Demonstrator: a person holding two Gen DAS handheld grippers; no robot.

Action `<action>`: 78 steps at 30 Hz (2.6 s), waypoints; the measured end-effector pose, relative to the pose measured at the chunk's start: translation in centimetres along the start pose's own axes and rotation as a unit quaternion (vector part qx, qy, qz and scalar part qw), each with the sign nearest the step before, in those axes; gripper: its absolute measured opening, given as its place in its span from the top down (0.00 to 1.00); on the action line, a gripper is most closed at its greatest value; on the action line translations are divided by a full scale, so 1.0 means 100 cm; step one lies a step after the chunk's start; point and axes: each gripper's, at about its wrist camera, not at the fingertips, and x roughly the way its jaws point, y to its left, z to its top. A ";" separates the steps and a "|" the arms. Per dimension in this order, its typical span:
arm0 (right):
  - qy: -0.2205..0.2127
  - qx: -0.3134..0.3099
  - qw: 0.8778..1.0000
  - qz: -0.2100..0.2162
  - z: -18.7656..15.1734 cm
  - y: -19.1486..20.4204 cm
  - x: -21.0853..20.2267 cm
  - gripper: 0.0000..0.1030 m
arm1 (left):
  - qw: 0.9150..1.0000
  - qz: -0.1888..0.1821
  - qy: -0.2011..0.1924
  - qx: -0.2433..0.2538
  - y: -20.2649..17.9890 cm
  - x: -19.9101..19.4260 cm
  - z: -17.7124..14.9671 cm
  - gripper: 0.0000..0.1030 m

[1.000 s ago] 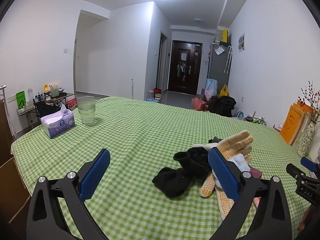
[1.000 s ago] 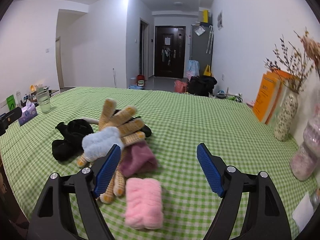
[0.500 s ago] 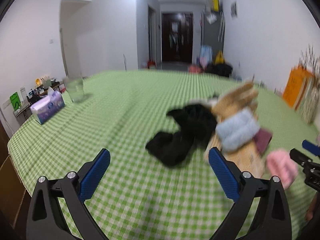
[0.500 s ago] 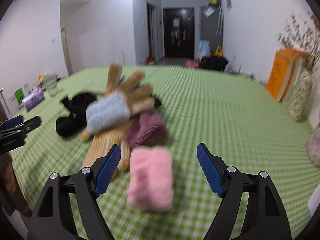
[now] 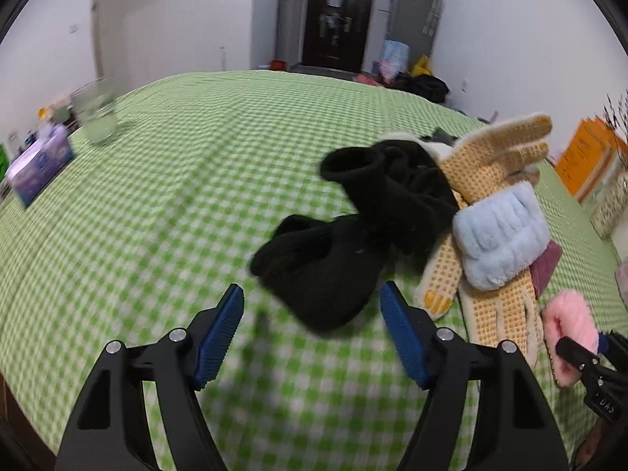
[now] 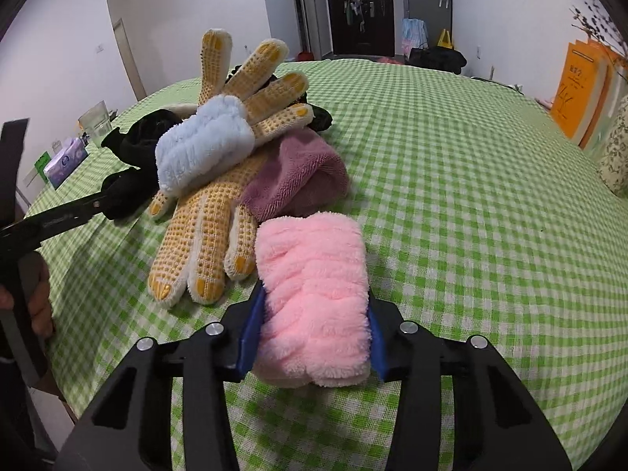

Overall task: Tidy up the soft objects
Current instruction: 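Grasp the pink fuzzy headband with the right tool while the left tool grasps the black glove, then carry both items to the cardboard box and open both tools to drop them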

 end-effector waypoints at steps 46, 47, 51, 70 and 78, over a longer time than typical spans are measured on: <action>-0.087 -0.135 0.977 0.141 0.055 0.170 -0.042 0.65 | 0.977 0.090 -0.153 -0.120 0.130 -0.211 -0.053 0.89; -0.086 -0.146 0.974 0.147 0.057 0.180 -0.040 0.65 | 0.974 0.100 -0.154 -0.130 0.141 -0.216 -0.058 0.89; -0.081 -0.188 0.960 0.190 0.067 0.234 -0.034 0.65 | 0.960 0.152 -0.157 -0.178 0.190 -0.238 -0.083 0.89; 0.025 -0.362 0.847 0.389 0.032 0.517 -0.019 0.65 | 0.853 0.350 -0.149 -0.357 0.337 -0.325 -0.187 0.88; 0.049 -0.395 0.831 0.389 0.013 0.562 -0.017 0.65 | 0.840 0.358 -0.127 -0.387 0.366 -0.315 -0.207 0.88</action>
